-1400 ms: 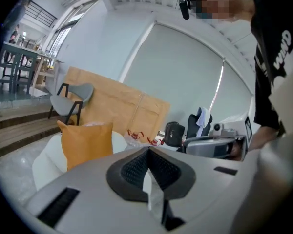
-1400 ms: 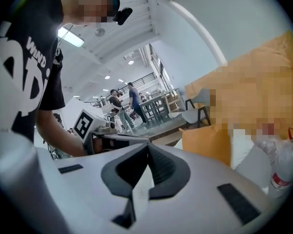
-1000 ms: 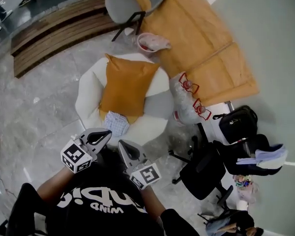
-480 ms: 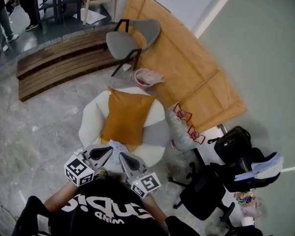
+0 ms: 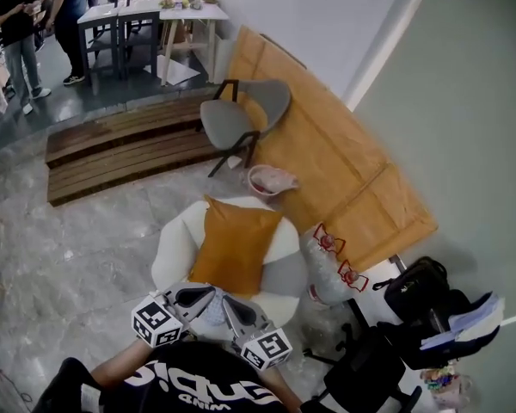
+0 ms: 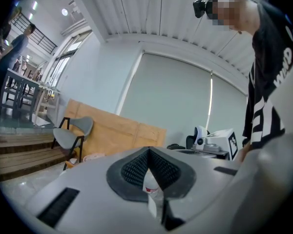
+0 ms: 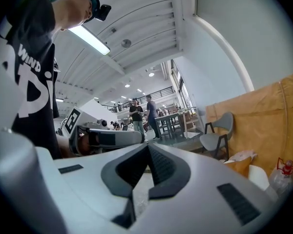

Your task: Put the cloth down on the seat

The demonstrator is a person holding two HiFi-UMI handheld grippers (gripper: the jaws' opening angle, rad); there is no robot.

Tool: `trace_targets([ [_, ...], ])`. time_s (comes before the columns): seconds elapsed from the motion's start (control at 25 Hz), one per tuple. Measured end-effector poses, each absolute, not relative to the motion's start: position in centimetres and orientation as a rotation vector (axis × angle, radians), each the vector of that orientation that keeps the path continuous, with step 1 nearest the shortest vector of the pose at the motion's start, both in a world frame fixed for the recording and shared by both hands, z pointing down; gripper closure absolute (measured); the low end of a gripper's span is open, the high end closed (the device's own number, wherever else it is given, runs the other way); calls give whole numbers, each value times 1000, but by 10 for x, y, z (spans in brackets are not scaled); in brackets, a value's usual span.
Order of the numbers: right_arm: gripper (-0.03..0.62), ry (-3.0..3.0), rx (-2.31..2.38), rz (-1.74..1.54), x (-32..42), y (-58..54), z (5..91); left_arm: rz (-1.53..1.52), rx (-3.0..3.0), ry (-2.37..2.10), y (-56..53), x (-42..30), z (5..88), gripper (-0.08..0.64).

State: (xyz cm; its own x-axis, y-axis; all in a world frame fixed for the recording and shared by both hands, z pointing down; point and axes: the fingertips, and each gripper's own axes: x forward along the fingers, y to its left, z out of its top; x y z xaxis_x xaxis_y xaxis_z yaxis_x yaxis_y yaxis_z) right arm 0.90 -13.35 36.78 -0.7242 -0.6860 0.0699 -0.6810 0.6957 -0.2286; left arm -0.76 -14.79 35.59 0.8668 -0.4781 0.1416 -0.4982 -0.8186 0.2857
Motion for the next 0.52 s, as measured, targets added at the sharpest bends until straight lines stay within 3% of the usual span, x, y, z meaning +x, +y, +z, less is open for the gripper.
trace_targets([
  [0.52,574,2892,-1132,-351,6,-146,361,80,2733,-770,-161,-17,347,554],
])
